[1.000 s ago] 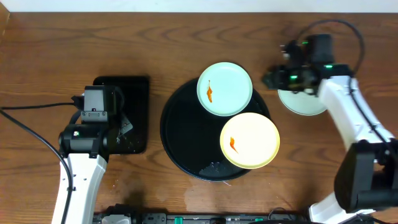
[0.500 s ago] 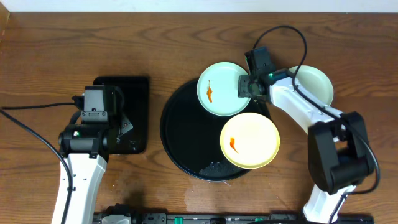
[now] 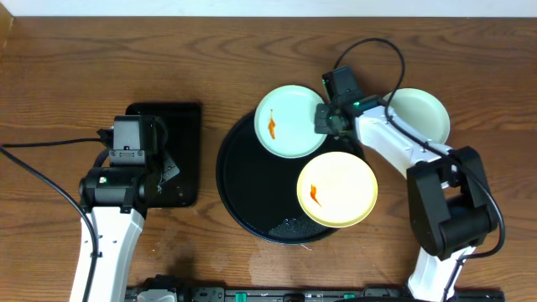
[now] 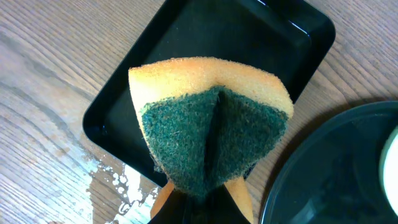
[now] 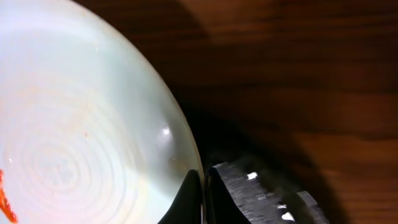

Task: Clean dirty plates on tray and stack at the side
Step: 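Release the plate at the right and reach the right gripper to the upper green plate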

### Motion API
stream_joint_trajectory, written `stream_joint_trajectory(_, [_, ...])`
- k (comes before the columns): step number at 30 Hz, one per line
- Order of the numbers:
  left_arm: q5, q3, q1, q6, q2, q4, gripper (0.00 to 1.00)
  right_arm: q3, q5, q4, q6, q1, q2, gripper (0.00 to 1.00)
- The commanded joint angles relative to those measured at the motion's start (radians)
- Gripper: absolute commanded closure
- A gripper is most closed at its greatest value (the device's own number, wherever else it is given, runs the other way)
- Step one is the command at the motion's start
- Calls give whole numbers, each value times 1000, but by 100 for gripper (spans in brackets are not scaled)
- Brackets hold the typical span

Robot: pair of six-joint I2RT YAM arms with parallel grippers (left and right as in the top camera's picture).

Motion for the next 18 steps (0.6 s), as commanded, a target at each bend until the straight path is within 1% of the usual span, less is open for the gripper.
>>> stream_joint_trajectory(1, [-2,7,5,18,2,5,92,-1,-4,-10,5,32,-1,99])
stream_joint_trajectory(6, [14,7,5,19,2,5,92,-1,-33,-57,5,77,-1,99])
stream_joint_trajectory(7, [39,7,5,26,2,6,92,-1,-33,-71,5,87,-1,99])
stream_joint_trajectory(13, [241,7,5,157,2,51,92,-1,-48,-126,4,138,-1,99])
stream_joint_trajectory(18, [388,6,4,163,3,61,92,-1,-61,-126,5,171,-1,99])
